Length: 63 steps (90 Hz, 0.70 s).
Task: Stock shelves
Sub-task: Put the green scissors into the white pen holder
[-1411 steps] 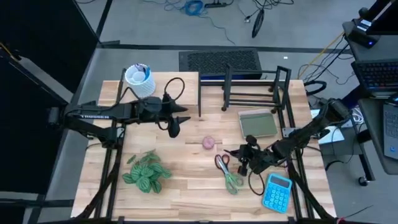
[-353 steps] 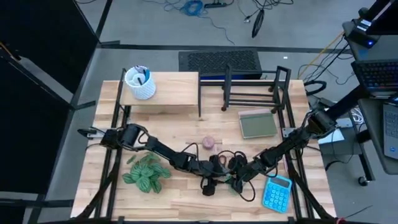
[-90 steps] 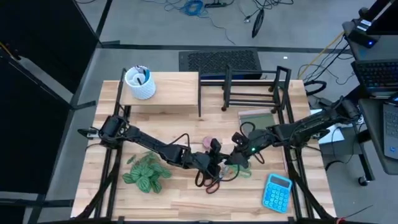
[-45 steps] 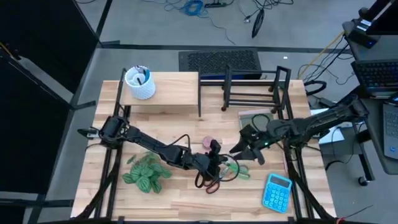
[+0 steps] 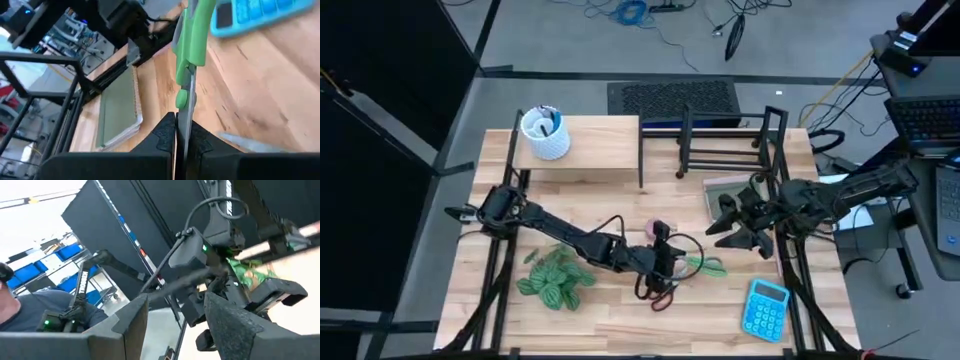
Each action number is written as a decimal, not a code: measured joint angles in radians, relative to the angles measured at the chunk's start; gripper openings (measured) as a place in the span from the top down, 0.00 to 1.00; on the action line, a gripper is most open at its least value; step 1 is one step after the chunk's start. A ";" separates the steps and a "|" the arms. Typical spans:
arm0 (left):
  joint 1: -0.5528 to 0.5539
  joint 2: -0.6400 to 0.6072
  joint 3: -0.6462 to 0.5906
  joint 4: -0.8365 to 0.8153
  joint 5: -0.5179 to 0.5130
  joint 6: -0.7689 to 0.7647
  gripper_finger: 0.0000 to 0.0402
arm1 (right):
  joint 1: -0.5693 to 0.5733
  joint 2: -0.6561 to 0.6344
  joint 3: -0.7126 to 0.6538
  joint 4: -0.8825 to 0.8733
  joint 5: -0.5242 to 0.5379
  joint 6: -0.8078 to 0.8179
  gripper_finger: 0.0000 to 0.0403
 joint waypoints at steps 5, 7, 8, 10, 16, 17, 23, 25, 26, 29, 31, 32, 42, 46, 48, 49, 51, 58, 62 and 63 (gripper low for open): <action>0.002 -0.018 -0.003 -0.007 0.000 -0.026 1.00 | 0.003 -0.013 0.000 -0.012 0.003 -0.021 0.56; 0.005 -0.022 -0.003 -0.001 0.001 -0.037 1.00 | 0.003 -0.018 0.000 -0.016 0.006 -0.029 0.56; 0.006 -0.024 -0.003 0.001 0.001 -0.043 1.00 | 0.003 -0.020 0.000 -0.019 0.008 -0.032 0.56; 0.007 -0.029 -0.003 0.002 0.001 -0.051 1.00 | 0.004 -0.024 0.000 -0.023 0.010 -0.037 0.56; 0.011 -0.060 -0.015 -0.015 0.006 -0.073 1.00 | 0.008 -0.031 0.000 -0.045 0.024 -0.047 0.56; 0.012 -0.064 -0.017 -0.015 0.007 -0.078 1.00 | 0.009 -0.032 0.000 -0.047 0.027 -0.049 0.56; 0.023 -0.092 -0.036 -0.005 0.011 -0.111 1.00 | 0.011 -0.038 0.000 -0.063 0.030 -0.065 0.56; 0.026 -0.103 -0.047 -0.008 0.011 -0.125 1.00 | 0.013 -0.040 0.000 -0.066 0.031 -0.070 0.56; 0.029 -0.109 -0.053 -0.009 0.011 -0.130 1.00 | 0.014 -0.041 0.000 -0.067 0.031 -0.071 0.56; 0.034 -0.125 -0.071 -0.005 0.012 -0.144 1.00 | 0.017 -0.045 0.000 -0.067 0.031 -0.074 0.56; 0.037 -0.137 -0.086 -0.002 0.011 -0.152 1.00 | 0.019 -0.048 0.000 -0.069 0.030 -0.074 0.56; 0.039 -0.144 -0.095 0.000 0.011 -0.156 1.00 | 0.020 -0.051 0.000 -0.071 0.030 -0.074 0.56; 0.055 -0.201 -0.167 0.048 0.011 -0.185 1.00 | 0.029 -0.085 -0.001 -0.088 0.030 -0.089 0.56; 0.057 -0.228 -0.197 0.060 0.011 -0.185 1.00 | 0.030 -0.097 0.000 -0.089 0.030 -0.102 0.56; 0.056 -0.239 -0.207 0.072 0.011 -0.185 1.00 | 0.029 -0.102 0.000 -0.093 0.030 -0.109 0.56; 0.056 -0.243 -0.211 0.081 0.011 -0.185 1.00 | 0.029 -0.103 0.000 -0.094 0.030 -0.112 0.56; 0.056 -0.251 -0.220 0.102 0.012 -0.187 1.00 | 0.029 -0.106 0.000 -0.097 0.031 -0.116 0.56; 0.057 -0.285 -0.254 0.127 0.013 -0.200 1.00 | 0.029 -0.108 -0.001 -0.100 0.048 -0.137 0.56; 0.057 -0.301 -0.264 0.129 0.014 -0.209 1.00 | 0.029 -0.110 -0.001 -0.106 0.060 -0.149 0.56; 0.057 -0.304 -0.266 0.130 0.014 -0.210 1.00 | 0.029 -0.110 -0.001 -0.108 0.062 -0.151 0.56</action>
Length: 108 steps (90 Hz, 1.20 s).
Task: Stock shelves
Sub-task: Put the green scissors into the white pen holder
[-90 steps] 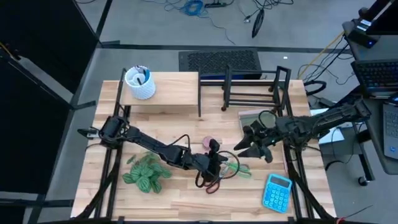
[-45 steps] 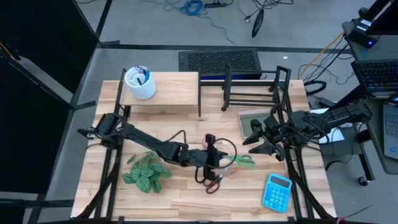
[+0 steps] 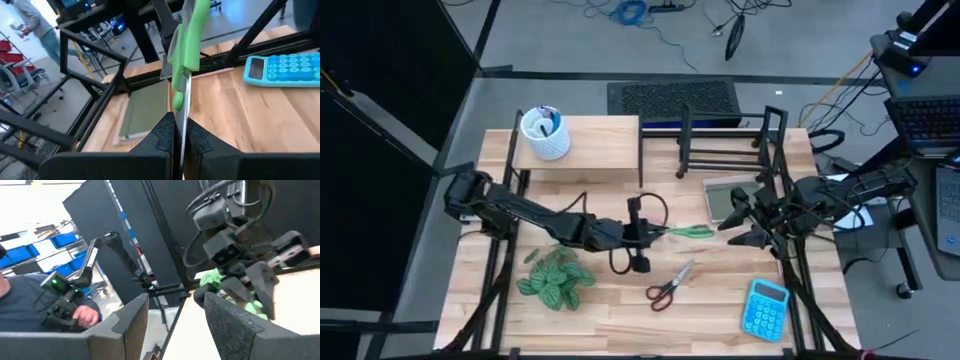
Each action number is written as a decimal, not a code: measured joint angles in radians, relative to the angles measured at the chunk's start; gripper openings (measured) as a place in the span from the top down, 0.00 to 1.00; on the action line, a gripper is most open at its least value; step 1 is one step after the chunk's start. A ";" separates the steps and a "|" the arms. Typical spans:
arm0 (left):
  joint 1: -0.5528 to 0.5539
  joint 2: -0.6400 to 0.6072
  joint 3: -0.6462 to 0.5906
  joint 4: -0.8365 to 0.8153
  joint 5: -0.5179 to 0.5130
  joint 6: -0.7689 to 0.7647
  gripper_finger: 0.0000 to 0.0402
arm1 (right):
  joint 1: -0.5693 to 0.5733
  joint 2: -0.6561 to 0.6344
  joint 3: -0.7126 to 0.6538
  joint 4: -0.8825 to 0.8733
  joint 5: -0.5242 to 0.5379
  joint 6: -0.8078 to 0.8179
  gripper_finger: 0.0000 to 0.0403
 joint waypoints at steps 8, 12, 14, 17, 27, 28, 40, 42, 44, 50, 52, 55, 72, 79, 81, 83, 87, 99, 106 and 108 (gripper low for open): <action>0.000 -0.019 -0.016 0.012 0.000 -0.001 1.00 | 0.000 0.000 0.000 -0.064 0.046 -0.005 0.56; 0.000 -0.030 -0.026 0.013 0.000 -0.001 1.00 | 0.000 0.001 0.000 -0.117 0.077 -0.005 0.56; 0.000 -0.034 -0.030 0.009 0.000 -0.002 1.00 | 0.000 0.001 0.000 -0.144 0.092 -0.006 0.56; 0.000 -0.040 -0.031 0.006 0.000 -0.010 1.00 | 0.000 0.002 -0.001 -0.179 0.111 -0.005 0.56; -0.002 -0.074 -0.033 0.009 0.003 -0.053 1.00 | 0.000 0.001 -0.001 -0.255 0.159 -0.005 0.56; -0.003 -0.078 -0.033 0.010 0.005 -0.054 1.00 | 0.000 0.001 -0.001 -0.260 0.163 -0.005 0.56; -0.003 -0.124 -0.033 0.020 0.016 -0.079 1.00 | 0.000 0.010 -0.001 -0.288 0.181 -0.019 0.56; -0.003 -0.129 -0.033 0.021 0.016 -0.079 1.00 | 0.000 0.014 -0.001 -0.285 0.186 -0.026 0.56; -0.003 -0.133 -0.033 0.023 0.017 -0.079 1.00 | 0.000 0.019 -0.001 -0.284 0.198 -0.031 0.56; -0.001 -0.147 -0.033 0.027 0.019 -0.079 1.00 | 0.001 0.044 -0.005 -0.277 0.248 -0.030 0.56; -0.001 -0.151 -0.033 0.028 0.020 -0.079 1.00 | 0.000 0.053 -0.010 -0.268 0.268 -0.024 0.56; -0.001 -0.154 -0.033 0.031 0.024 -0.079 1.00 | 0.000 0.070 -0.021 -0.263 0.293 -0.011 0.56; 0.007 -0.157 -0.033 0.035 0.045 -0.081 1.00 | -0.009 0.193 -0.051 -0.259 0.314 0.029 0.56; 0.010 -0.157 -0.033 0.042 0.053 -0.097 1.00 | -0.008 0.232 -0.051 -0.192 0.315 0.010 0.56; 0.011 -0.157 -0.033 0.045 0.061 -0.099 1.00 | -0.006 0.242 -0.051 -0.160 0.315 -0.009 0.56; 0.012 -0.157 -0.033 0.051 0.071 -0.100 1.00 | -0.002 0.250 -0.051 -0.123 0.314 -0.032 0.56; 0.013 -0.157 -0.041 0.088 0.087 -0.103 1.00 | 0.005 0.262 -0.051 -0.035 0.311 -0.092 0.56; 0.013 -0.157 -0.068 0.198 0.136 -0.105 1.00 | 0.021 0.304 -0.051 0.208 0.306 -0.273 0.56; 0.013 -0.157 -0.082 0.256 0.158 -0.106 1.00 | 0.021 0.335 -0.051 0.341 0.303 -0.348 0.56; 0.013 -0.157 -0.089 0.279 0.169 -0.108 1.00 | 0.021 0.345 -0.051 0.377 0.302 -0.367 0.56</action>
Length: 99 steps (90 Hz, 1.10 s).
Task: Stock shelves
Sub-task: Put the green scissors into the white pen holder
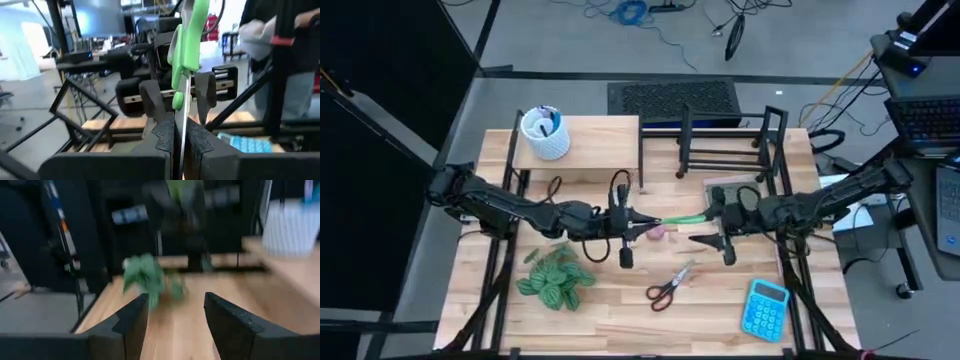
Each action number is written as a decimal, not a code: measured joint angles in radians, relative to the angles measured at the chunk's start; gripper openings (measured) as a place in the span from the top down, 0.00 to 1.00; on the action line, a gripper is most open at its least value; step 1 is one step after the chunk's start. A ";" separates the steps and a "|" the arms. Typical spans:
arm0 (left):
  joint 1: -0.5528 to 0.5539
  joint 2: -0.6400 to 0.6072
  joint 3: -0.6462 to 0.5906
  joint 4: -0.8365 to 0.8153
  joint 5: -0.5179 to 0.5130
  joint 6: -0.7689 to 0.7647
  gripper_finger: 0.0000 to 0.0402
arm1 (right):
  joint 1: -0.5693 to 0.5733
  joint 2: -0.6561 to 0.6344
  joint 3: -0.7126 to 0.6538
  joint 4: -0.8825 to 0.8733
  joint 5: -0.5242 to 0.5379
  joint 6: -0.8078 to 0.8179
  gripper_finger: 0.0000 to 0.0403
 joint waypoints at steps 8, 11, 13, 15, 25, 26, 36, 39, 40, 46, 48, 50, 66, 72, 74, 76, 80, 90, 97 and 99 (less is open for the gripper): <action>0.006 0.000 -0.035 0.095 0.048 -0.020 1.00 | 0.000 0.048 0.000 0.141 -0.002 -0.073 0.56; 0.009 0.000 -0.051 0.121 0.060 -0.030 1.00 | 0.000 0.065 0.000 0.192 -0.002 -0.100 0.56; 0.010 0.000 -0.058 0.130 0.062 -0.040 1.00 | 0.000 0.077 0.000 0.226 -0.002 -0.117 0.56; 0.011 0.000 -0.063 0.130 0.061 -0.047 1.00 | 0.000 0.088 0.000 0.257 -0.002 -0.131 0.56; 0.013 0.001 -0.072 0.128 0.080 -0.049 1.00 | -0.009 0.135 0.000 0.379 -0.004 -0.180 0.56; 0.013 0.001 -0.072 0.128 0.083 -0.049 1.00 | -0.011 0.140 0.000 0.389 -0.005 -0.183 0.56; 0.011 0.001 -0.072 0.121 0.095 -0.049 1.00 | -0.017 0.163 0.000 0.466 -0.043 -0.213 0.56; 0.011 0.001 -0.072 0.119 0.095 -0.049 1.00 | -0.016 0.168 0.000 0.486 -0.057 -0.218 0.56; 0.011 0.001 -0.072 0.118 0.095 -0.049 1.00 | -0.016 0.169 0.000 0.494 -0.061 -0.219 0.57; 0.012 0.001 -0.072 0.112 0.094 -0.049 1.00 | -0.015 0.175 0.000 0.527 -0.088 -0.234 0.58; 0.012 0.001 -0.072 0.108 0.094 -0.049 1.00 | -0.015 0.175 0.000 0.536 -0.089 -0.238 0.58; 0.013 0.001 -0.072 0.103 0.094 -0.049 1.00 | -0.015 0.176 0.000 0.544 -0.090 -0.240 0.59; 0.018 0.001 -0.072 0.069 0.086 -0.049 1.00 | -0.016 0.181 0.000 0.557 -0.111 -0.244 0.60; 0.019 0.001 -0.072 0.068 0.084 -0.049 1.00 | -0.018 0.190 0.001 0.567 -0.111 -0.253 0.61; 0.020 0.001 -0.072 0.068 0.084 -0.049 1.00 | -0.018 0.196 0.004 0.569 -0.111 -0.258 0.61; 0.021 0.001 -0.072 0.067 0.083 -0.049 1.00 | -0.018 0.203 0.009 0.568 -0.111 -0.264 0.61; 0.024 0.001 -0.072 0.067 0.083 -0.049 1.00 | -0.018 0.219 0.023 0.568 -0.111 -0.275 0.61; 0.027 0.001 -0.071 0.062 0.083 -0.049 1.00 | -0.019 0.264 0.066 0.561 -0.110 -0.312 0.61; 0.027 0.002 -0.071 0.061 0.083 -0.049 1.00 | -0.023 0.289 0.087 0.556 -0.108 -0.322 0.61; 0.027 0.002 -0.071 0.061 0.083 -0.049 1.00 | -0.024 0.293 0.091 0.555 -0.108 -0.321 0.62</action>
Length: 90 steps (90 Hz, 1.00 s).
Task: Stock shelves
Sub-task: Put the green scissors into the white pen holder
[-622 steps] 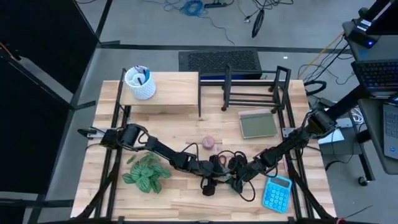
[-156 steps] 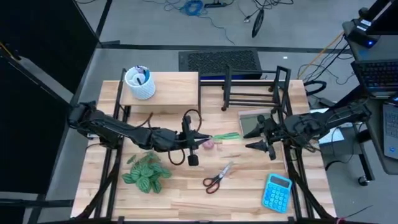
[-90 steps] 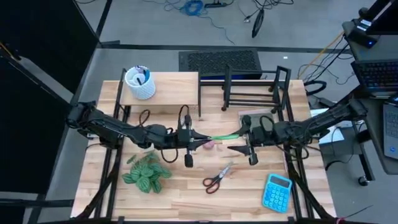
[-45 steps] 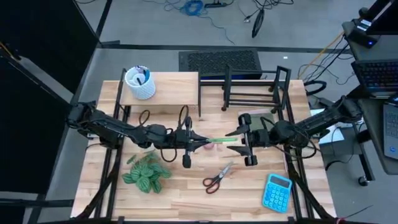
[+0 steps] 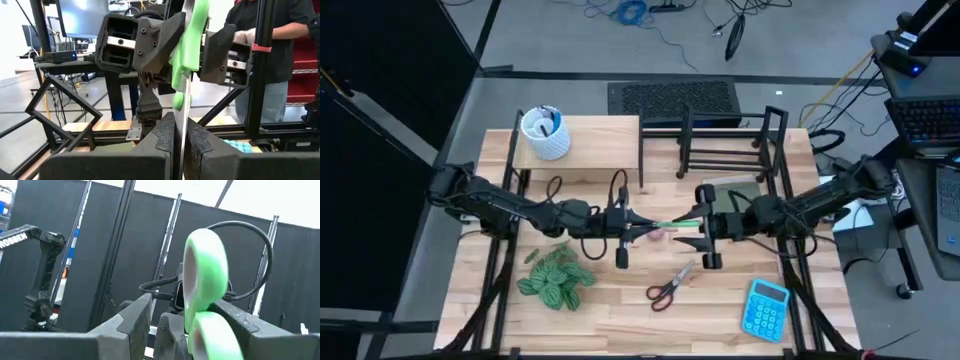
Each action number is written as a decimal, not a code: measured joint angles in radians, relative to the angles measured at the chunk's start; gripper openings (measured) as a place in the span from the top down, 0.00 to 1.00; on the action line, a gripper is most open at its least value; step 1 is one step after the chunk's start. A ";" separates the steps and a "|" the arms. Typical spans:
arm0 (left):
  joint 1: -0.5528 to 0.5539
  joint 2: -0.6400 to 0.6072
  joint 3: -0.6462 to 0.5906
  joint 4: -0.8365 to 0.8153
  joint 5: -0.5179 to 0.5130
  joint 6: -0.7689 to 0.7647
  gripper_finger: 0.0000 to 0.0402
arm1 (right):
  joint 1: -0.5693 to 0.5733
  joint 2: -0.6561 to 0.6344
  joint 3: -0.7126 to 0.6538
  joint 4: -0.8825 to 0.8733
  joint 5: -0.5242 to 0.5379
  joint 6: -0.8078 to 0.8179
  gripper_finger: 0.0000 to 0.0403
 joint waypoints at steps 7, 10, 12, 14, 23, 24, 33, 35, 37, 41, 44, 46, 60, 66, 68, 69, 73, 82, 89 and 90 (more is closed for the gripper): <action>0.000 0.000 0.000 -0.001 0.000 0.000 1.00 | 0.000 0.002 0.006 -0.008 0.001 0.006 0.67; 0.000 0.000 0.000 -0.002 0.000 0.000 1.00 | -0.001 0.002 0.006 -0.014 0.002 0.006 0.71; 0.000 0.000 0.000 -0.003 0.001 0.000 1.00 | -0.001 0.001 0.006 -0.021 0.004 0.005 0.74; -0.001 0.000 0.000 -0.005 0.002 0.000 1.00 | -0.001 -0.003 0.006 -0.030 0.004 0.003 0.77; -0.002 0.001 0.000 -0.008 0.007 0.000 1.00 | -0.001 -0.014 0.006 -0.061 0.009 -0.014 0.91; -0.002 0.001 0.000 -0.008 0.007 0.000 1.00 | -0.001 -0.015 0.006 -0.061 0.011 -0.018 0.92; -0.002 0.001 0.000 -0.006 0.006 0.000 1.00 | -0.001 -0.018 0.007 -0.062 0.014 -0.028 0.96; -0.002 0.001 0.000 -0.007 0.005 0.000 1.00 | -0.001 -0.018 0.007 -0.063 0.014 -0.026 0.96; -0.002 0.001 0.000 -0.010 0.005 0.000 1.00 | -0.001 -0.018 0.006 -0.064 0.016 -0.021 0.96; -0.002 0.001 0.000 -0.025 0.006 0.000 1.00 | -0.001 -0.018 0.006 -0.068 0.025 0.001 0.96; -0.002 0.001 0.000 -0.037 0.005 0.000 1.00 | -0.001 -0.018 0.006 -0.073 0.036 0.028 0.96; -0.002 0.001 0.000 -0.046 0.005 0.000 1.00 | -0.003 -0.018 0.006 -0.079 0.039 0.045 0.96; -0.001 0.001 0.000 -0.138 -0.002 -0.009 1.00 | -0.026 -0.024 0.006 -0.166 0.029 0.116 0.96; 0.002 0.001 0.000 -0.179 -0.027 -0.038 1.00 | -0.038 -0.024 0.006 -0.195 0.028 0.143 0.96; 0.004 0.001 0.000 -0.191 -0.033 -0.050 1.00 | -0.041 -0.024 0.006 -0.201 0.029 0.149 0.97; 0.005 0.001 0.000 -0.197 -0.036 -0.054 1.00 | -0.042 -0.024 0.006 -0.205 0.030 0.152 0.97; 0.010 0.001 0.001 -0.221 -0.043 -0.075 1.00 | -0.047 -0.024 0.006 -0.222 0.036 0.163 0.97; 0.022 0.001 0.002 -0.274 -0.045 -0.123 0.97 | -0.060 -0.027 0.006 -0.261 0.037 0.192 0.97; 0.027 0.001 0.002 -0.289 -0.047 -0.131 0.91 | -0.068 -0.031 0.007 -0.292 0.035 0.214 0.97; 0.027 0.001 0.002 -0.290 -0.048 -0.131 0.90 | -0.068 -0.032 0.007 -0.296 0.035 0.217 0.97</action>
